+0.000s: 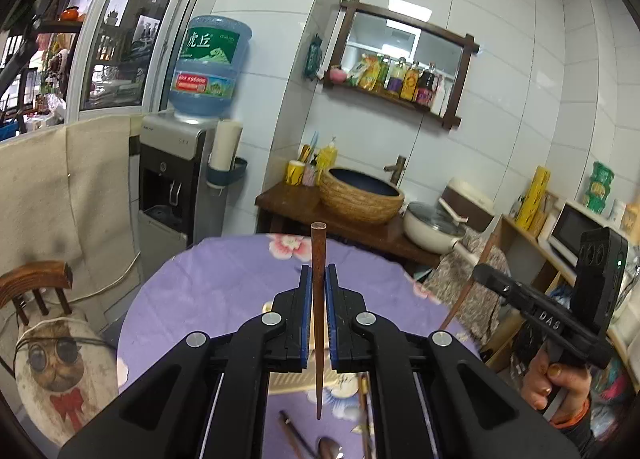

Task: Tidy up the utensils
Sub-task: 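Lift the left tool's chopstick over the cream holder while the right tool carries its chopstick there, then lower the chopsticks into the holder and open both grippers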

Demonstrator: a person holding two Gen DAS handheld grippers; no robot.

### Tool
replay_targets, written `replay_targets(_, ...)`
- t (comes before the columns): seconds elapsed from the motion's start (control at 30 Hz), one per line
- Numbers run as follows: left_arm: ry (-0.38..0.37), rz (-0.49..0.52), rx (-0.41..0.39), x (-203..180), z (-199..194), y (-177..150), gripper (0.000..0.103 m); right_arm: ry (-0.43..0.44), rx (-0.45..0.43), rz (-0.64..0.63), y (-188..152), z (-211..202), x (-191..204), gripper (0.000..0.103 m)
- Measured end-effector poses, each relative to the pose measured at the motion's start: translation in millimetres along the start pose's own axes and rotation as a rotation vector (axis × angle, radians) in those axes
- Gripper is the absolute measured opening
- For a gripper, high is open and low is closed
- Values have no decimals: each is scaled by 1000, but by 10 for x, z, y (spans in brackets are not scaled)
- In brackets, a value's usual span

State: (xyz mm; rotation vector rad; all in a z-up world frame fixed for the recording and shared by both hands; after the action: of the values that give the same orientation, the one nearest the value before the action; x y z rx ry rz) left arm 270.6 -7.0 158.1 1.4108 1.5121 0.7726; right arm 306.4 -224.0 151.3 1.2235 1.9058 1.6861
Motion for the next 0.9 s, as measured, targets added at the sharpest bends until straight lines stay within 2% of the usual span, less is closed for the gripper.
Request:
replay_targets(0.17, -12, -14, -56, -102, 11, 531, 7, -14, -61, -65, 527, 106, 197, 7)
replay_targets(0.27, 28, -11, -98, -133, 75, 733, 7, -41, -89, -81, 742, 218, 206, 7)
replay_targets(0.37, 83, -1, -131, -139, 211, 812, 7, -60, -109, -90, 799, 353, 185, 7)
replay_targets(0.5, 116, 0, -101, -101, 480, 653, 7, -82, -87, -74, 651, 602, 54, 7)
replay_targets(0.73, 149, -19, 22, 78, 962, 106, 7, -88, 18, 1, 69, 1009, -264, 7)
replay_targets(0.9, 165, -19, 96, 182, 1182, -225, 7, -88, 70, 36, -193, 1146, -427, 7)
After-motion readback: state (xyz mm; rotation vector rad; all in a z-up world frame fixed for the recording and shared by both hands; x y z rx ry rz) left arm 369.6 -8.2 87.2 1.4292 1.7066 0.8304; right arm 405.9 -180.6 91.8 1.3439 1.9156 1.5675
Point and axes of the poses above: each gripper's, at about its wrist camera, not at the fingertips, and z roughly the way its jaws point, x to its left, y to its top, the point moved 7 cm from there along z, roughly the way its jaws point, and after that the axes turned 11 degrees about y, right-handed, at the moved point
